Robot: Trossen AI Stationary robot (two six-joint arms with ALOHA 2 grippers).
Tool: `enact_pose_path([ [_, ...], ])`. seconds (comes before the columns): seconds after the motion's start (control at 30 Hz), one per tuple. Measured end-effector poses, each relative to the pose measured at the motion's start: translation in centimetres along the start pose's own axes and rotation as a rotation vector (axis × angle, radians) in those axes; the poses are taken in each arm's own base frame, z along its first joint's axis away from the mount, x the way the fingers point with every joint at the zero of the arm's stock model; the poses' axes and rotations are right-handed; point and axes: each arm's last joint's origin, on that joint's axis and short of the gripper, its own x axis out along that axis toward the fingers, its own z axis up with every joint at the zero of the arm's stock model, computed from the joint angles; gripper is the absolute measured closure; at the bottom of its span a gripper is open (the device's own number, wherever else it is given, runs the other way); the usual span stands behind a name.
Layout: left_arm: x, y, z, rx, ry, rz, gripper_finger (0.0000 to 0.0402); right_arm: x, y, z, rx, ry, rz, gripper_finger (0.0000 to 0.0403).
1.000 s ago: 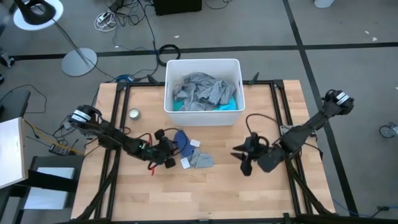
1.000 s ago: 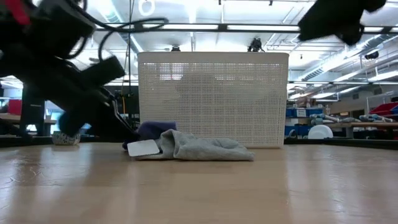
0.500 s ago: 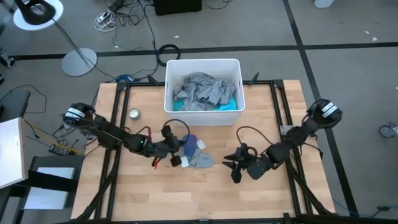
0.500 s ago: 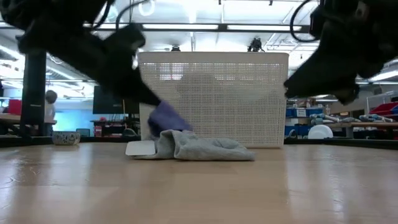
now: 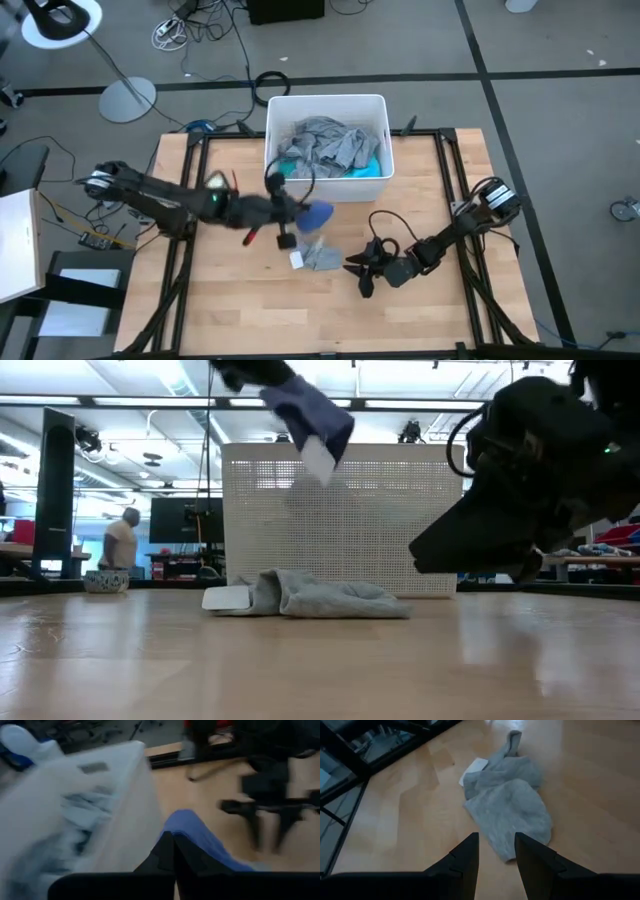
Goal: Sort clothes
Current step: Put the purple sock into the white laundry bin, then put the gray sock into the white laundry bin
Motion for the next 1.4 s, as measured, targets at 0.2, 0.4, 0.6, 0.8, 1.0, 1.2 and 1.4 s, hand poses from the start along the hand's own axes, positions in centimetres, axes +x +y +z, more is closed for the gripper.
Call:
enact_pose_path([
  [0.2, -1.0, 6.3, 5.2, 0.033, 0.022, 0.153, 0.0401, 0.4, -0.1, 0.5, 0.024, 0.016, 0.037, 0.0277],
  [0.4, -1.3, 11.6, 6.1, -0.018, 0.061, 0.289, 0.0399, 0.4, -0.1, 0.6, 0.018, 0.02, 0.042, 0.0277],
  [0.6, -0.8, 15.4, 3.4, -0.168, 0.219, 0.282, 0.0363, 0.4, -0.1, 0.5, 0.017, 0.043, 0.064, 0.0277],
  [0.8, -0.8, 17.1, 2.3, -0.28, 0.245, 0.121, 0.0299, 0.4, 0.0, 0.5, 0.002, 0.051, 0.073, 0.0277],
  [1.0, -2.4, 16.3, 2.6, -0.283, 0.227, -0.026, 0.0269, 0.4, 0.0, 0.5, -0.031, 0.05, 0.073, 0.0277],
  [1.2, -6.2, 14.5, 0.8, -0.296, 0.096, -0.053, 0.0269, 0.4, 0.0, 0.5, -0.052, 0.045, 0.076, 0.0277],
  [1.4, -9.2, 11.3, -4.4, -0.395, -0.034, -0.102, 0.027, 1.1, -0.1, 1.3, -0.216, 0.001, 0.054, 0.0277],
])
